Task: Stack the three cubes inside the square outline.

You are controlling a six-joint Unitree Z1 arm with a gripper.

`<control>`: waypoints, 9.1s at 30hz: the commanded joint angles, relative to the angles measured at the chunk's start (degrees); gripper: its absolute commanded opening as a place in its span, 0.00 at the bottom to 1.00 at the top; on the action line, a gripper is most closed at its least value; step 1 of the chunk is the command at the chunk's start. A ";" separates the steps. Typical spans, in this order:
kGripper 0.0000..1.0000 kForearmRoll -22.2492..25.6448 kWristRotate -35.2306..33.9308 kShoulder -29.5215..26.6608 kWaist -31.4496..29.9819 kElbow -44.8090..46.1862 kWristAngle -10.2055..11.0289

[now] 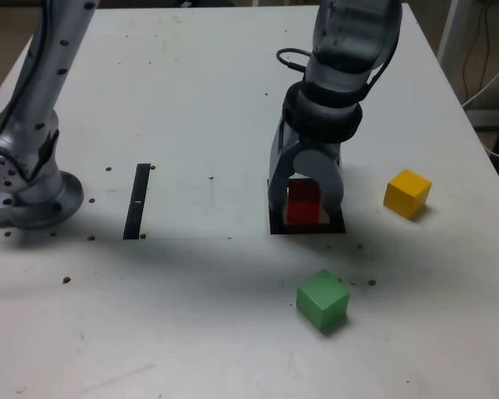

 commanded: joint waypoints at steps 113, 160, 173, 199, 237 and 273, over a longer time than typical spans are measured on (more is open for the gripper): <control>0.99 15.61 34.00 14.04 -1.57 -39.29 6.75; 0.58 16.20 34.99 19.91 -1.32 -43.35 8.74; 0.37 16.28 34.23 20.25 -1.32 -43.40 9.47; 0.37 18.51 32.90 16.96 -1.32 -42.71 11.21; 0.36 18.41 9.41 -0.70 -1.32 -20.95 5.40; 0.36 9.59 1.27 -3.02 -1.32 -8.88 0.95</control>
